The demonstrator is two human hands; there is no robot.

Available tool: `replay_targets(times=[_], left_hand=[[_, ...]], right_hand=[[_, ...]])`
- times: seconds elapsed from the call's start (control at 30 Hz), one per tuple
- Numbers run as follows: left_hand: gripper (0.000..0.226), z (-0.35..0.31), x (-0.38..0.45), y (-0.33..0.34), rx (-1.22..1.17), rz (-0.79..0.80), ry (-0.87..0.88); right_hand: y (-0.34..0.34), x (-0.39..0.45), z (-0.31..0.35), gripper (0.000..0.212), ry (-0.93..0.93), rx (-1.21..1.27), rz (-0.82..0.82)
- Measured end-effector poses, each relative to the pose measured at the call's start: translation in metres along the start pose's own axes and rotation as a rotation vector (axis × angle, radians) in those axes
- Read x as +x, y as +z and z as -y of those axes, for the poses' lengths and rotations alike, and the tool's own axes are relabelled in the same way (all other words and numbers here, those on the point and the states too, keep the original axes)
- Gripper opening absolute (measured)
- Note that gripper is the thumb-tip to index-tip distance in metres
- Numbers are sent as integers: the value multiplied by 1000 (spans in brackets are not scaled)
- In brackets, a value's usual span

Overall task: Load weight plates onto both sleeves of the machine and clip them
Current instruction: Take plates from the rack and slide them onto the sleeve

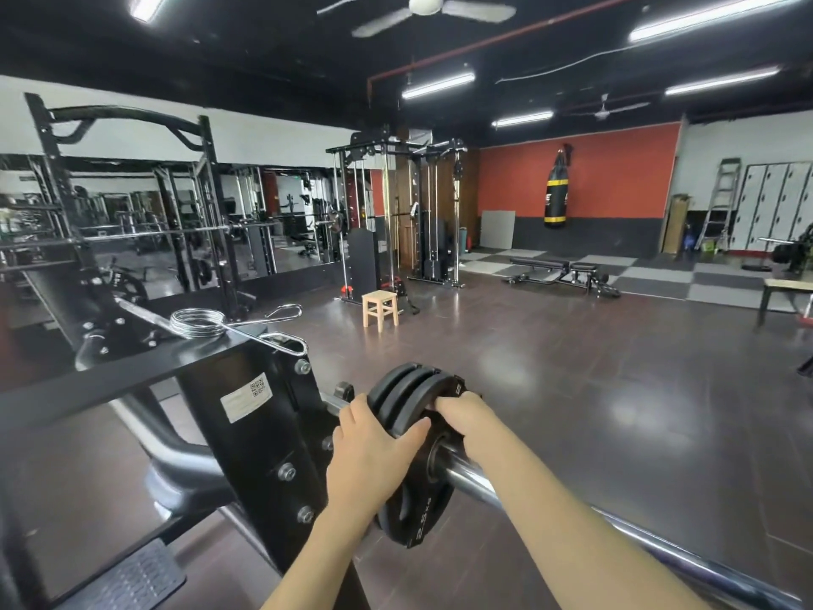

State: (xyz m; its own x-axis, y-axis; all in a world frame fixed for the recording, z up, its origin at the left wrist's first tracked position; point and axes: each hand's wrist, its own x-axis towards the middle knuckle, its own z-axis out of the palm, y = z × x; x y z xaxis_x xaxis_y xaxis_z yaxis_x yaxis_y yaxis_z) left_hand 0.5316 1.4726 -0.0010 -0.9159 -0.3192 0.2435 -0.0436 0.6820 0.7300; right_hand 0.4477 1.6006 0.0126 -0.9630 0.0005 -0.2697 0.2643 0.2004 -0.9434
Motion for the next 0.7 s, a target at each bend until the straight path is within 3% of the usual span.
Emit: replay_targets(times=[0.2,0.7], left_hand=[[81,-1,-4,2,7,-42,21],[78,7,0,6,65,-47,58]], right_hand=[[0,4,-2,29,22,38,-35],[7,3,-8,14,-51,91,-61]])
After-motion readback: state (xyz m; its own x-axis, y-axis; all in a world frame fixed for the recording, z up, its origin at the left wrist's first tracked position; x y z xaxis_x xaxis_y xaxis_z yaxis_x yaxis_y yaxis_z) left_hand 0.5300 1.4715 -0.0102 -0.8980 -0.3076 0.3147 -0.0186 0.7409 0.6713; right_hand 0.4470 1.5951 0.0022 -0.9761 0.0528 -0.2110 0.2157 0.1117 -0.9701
